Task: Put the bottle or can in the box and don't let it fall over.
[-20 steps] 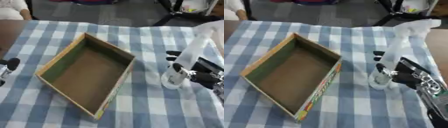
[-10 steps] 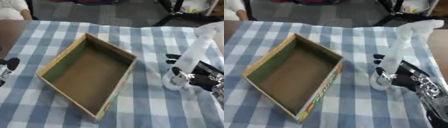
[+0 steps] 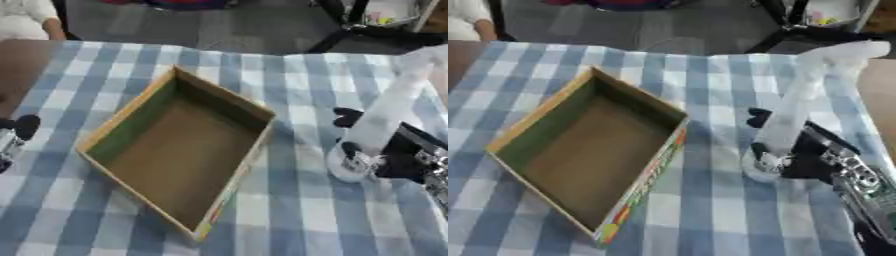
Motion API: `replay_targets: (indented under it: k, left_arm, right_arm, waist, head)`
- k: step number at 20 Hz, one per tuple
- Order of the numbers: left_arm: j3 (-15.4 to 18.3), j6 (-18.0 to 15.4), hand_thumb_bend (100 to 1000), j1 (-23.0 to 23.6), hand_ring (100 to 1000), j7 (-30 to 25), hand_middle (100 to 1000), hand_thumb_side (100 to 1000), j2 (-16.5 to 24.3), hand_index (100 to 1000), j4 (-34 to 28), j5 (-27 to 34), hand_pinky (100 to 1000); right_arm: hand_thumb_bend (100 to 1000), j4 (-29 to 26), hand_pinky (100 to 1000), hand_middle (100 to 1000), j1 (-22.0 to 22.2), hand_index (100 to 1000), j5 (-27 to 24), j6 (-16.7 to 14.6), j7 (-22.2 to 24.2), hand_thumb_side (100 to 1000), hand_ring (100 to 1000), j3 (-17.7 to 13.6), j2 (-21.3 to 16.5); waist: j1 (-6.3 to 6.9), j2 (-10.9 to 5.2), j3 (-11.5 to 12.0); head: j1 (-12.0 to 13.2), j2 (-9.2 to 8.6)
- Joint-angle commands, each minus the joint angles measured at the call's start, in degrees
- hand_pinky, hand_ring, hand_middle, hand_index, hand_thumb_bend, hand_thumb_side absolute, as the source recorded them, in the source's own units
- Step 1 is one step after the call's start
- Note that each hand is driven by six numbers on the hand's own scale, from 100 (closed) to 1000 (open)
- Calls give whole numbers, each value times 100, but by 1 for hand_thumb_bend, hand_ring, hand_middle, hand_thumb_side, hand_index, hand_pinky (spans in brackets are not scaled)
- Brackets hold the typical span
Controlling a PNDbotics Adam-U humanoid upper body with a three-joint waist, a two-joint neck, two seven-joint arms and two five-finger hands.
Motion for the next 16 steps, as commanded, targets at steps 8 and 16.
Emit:
replay_targets:
  k: [8, 16]
  left_arm:
    - [68, 3, 669, -51, 547, -17, 729, 326, 64, 862, -109, -7, 1000]
    - [70, 8, 658, -49, 546, -22, 729, 329, 62, 858, -113, -9, 1000]
  right_arm:
    - [100, 3, 814, 969, 28, 627, -300, 368, -398, 347, 965, -6, -115]
    - [100, -56, 805, 921, 35, 343, -548, 501, -404, 335, 956, 14, -114]
  waist:
    - [34, -87, 2]
    - [39, -90, 6]
  head:
    - [11, -38]
    - [9, -35]
